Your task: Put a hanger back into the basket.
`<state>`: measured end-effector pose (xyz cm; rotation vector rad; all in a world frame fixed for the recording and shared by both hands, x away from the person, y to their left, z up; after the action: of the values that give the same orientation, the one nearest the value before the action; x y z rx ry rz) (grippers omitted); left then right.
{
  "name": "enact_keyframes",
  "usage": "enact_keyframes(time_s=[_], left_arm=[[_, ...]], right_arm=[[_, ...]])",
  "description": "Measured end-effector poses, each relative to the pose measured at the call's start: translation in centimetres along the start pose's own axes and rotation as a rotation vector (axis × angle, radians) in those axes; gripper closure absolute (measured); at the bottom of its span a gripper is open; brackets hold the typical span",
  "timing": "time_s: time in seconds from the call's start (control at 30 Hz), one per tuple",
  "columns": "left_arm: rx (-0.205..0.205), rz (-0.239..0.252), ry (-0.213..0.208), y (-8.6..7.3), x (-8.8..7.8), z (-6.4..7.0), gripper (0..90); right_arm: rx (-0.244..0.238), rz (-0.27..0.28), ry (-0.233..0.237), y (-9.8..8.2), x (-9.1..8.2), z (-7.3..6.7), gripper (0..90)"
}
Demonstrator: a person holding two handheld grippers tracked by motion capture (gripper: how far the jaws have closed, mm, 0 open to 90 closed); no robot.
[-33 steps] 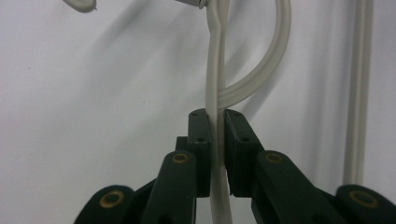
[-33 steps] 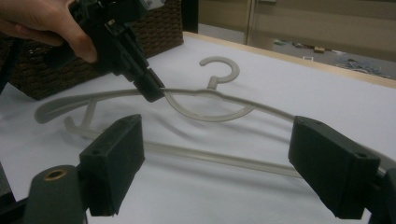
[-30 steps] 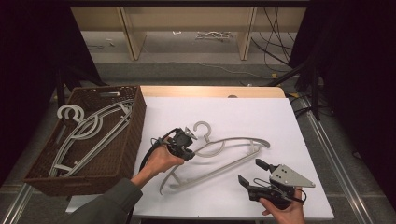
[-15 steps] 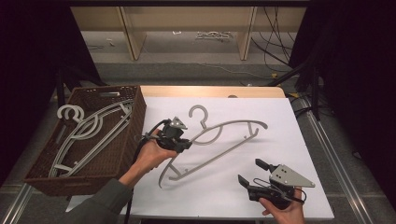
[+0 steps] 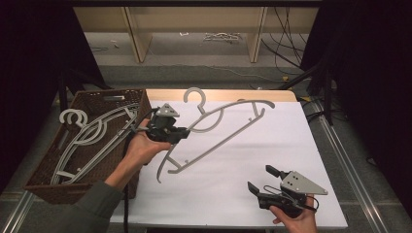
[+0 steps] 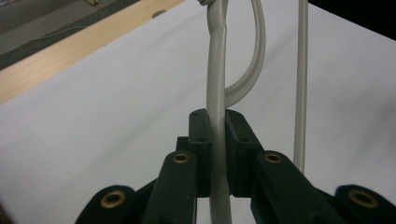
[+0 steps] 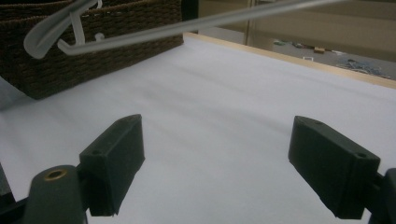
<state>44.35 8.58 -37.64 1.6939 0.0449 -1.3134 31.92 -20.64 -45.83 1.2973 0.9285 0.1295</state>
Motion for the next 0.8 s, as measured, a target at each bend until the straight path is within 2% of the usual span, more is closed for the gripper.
enact_keyframes(time_s=[0.2, 0.23, 0.33, 0.4, 0.43, 0.47, 0.5, 0.53, 0.73, 0.77, 0.8], left_arm=[[-0.009, 0.031, 0.026, 0.2, -3.2, -1.5, 82.4], [-0.013, 0.037, 0.034, 0.2, -3.8, -1.8, 82.4], [-0.015, 0.041, 0.077, -0.1, -5.6, -3.0, 82.4], [-0.015, 0.039, 0.098, -0.4, -6.8, -3.8, 82.4], [-0.014, 0.036, 0.107, -0.6, -7.3, -4.2, 82.4], [0.008, 0.05, 0.138, -0.6, -7.8, -4.9, 82.4], [-0.013, 0.056, 0.128, -0.8, -8.1, -5.0, 82.4], [-0.033, 0.052, 0.135, -1.2, -8.5, -5.2, 82.4], [-0.08, 0.059, 0.179, -3.0, -10.9, -7.5, 82.4], [-0.099, 0.062, 0.191, -3.3, -11.2, -7.8, 82.4], [-0.092, 0.054, 0.195, -3.7, -11.7, -8.3, 82.4]], right_arm=[[-0.001, 0.002, -0.001, 0.0, 0.0, 0.0, 19.4], [0.001, 0.023, 0.004, 0.1, 0.1, 0.0, 19.4], [0.008, 0.025, 0.014, 0.1, 0.2, -0.1, 19.4], [-0.002, -0.007, -0.001, 0.0, 0.0, 0.0, 19.4], [-0.002, 0.003, -0.003, 0.0, 0.0, 0.0, 19.4], [0.009, 0.036, 0.013, 0.2, 0.3, -0.2, 19.4], [0.006, 0.035, 0.013, 0.2, 0.3, -0.1, 19.4], [0.005, 0.034, 0.01, 0.2, 0.4, -0.1, 19.4], [-0.001, 0.02, -0.003, 0.1, 0.3, -0.1, 19.4], [-0.002, 0.002, -0.003, 0.0, 0.2, 0.0, 19.4], [0.0, 0.011, 0.001, 0.0, 0.3, -0.1, 19.4]])
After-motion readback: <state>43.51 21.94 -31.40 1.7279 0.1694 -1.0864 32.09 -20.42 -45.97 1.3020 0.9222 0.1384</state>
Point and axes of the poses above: each handheld gripper's, and its own axes: x roughly forward along the jaws, y roughly out of its top, z roughly to its right, the point moved 6 cm from there along x, roughly forward along the jaws, and after that the axes turned 10 degrees about -z, right-handed, at the moved point
